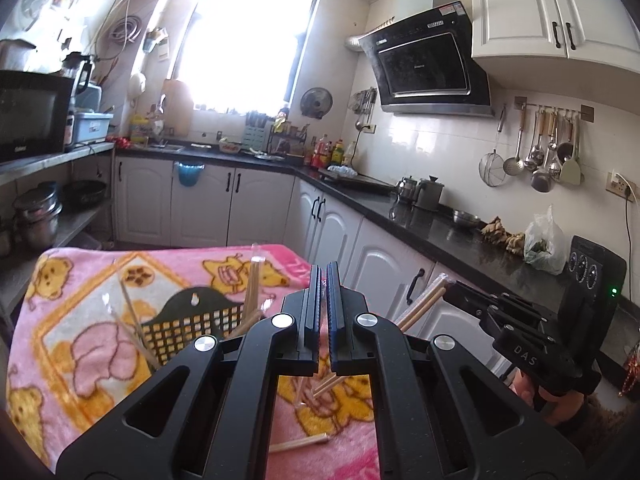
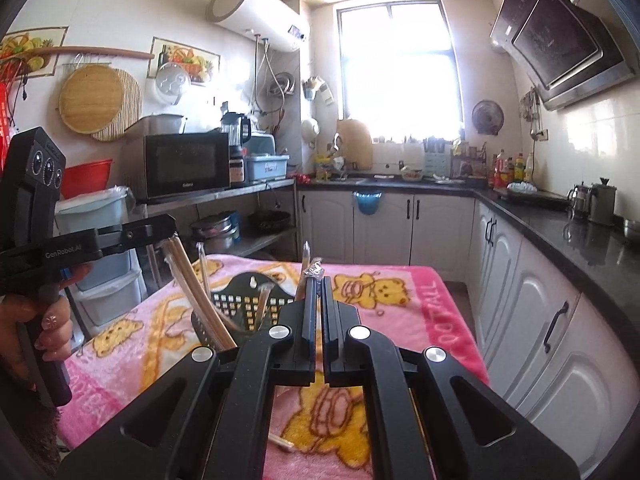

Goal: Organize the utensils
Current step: 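Lower both held chopsticks into the caddy and open both tools, then withdraw both open tools up from the caddy, then move both open tools down to the last chopsticks on the blanket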

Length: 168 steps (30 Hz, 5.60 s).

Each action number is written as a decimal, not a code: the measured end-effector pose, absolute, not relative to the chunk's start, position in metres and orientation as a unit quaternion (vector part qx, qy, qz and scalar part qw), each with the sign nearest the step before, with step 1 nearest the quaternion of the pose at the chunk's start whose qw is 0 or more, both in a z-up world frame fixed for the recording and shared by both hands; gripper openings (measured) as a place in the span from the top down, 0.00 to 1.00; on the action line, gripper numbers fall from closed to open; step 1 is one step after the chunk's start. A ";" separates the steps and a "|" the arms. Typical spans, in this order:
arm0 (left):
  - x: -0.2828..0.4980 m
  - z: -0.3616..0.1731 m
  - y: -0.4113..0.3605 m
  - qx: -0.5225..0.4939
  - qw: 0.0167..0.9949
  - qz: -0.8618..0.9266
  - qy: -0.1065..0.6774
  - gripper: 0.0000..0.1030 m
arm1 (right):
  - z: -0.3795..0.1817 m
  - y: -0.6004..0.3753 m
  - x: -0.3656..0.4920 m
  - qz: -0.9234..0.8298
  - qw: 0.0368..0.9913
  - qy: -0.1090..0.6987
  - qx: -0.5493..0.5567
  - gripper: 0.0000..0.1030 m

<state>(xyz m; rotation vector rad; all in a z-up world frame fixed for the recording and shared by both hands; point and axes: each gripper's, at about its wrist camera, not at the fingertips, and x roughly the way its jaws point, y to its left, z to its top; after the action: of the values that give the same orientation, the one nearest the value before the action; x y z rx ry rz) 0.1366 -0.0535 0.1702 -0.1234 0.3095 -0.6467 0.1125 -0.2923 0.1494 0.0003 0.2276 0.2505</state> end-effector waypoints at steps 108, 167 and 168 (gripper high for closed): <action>0.204 0.129 0.023 -0.076 0.962 -0.168 0.203 0.21 | 0.118 -0.251 0.244 0.162 0.963 0.213 -0.009 0.65; 0.078 -0.011 0.100 -0.139 0.922 -0.089 0.350 0.10 | -0.016 -0.243 0.169 0.194 0.918 0.343 -0.050 0.51; 0.076 -0.015 0.099 -0.141 0.919 -0.093 0.356 0.10 | -0.018 -0.244 0.170 0.194 0.917 0.346 -0.051 0.51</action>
<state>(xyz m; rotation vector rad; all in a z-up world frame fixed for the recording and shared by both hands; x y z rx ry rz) 0.0760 0.0985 -0.0150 -0.2901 0.7323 -0.1908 0.1698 -0.2441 -0.0183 -0.1040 0.7123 0.3982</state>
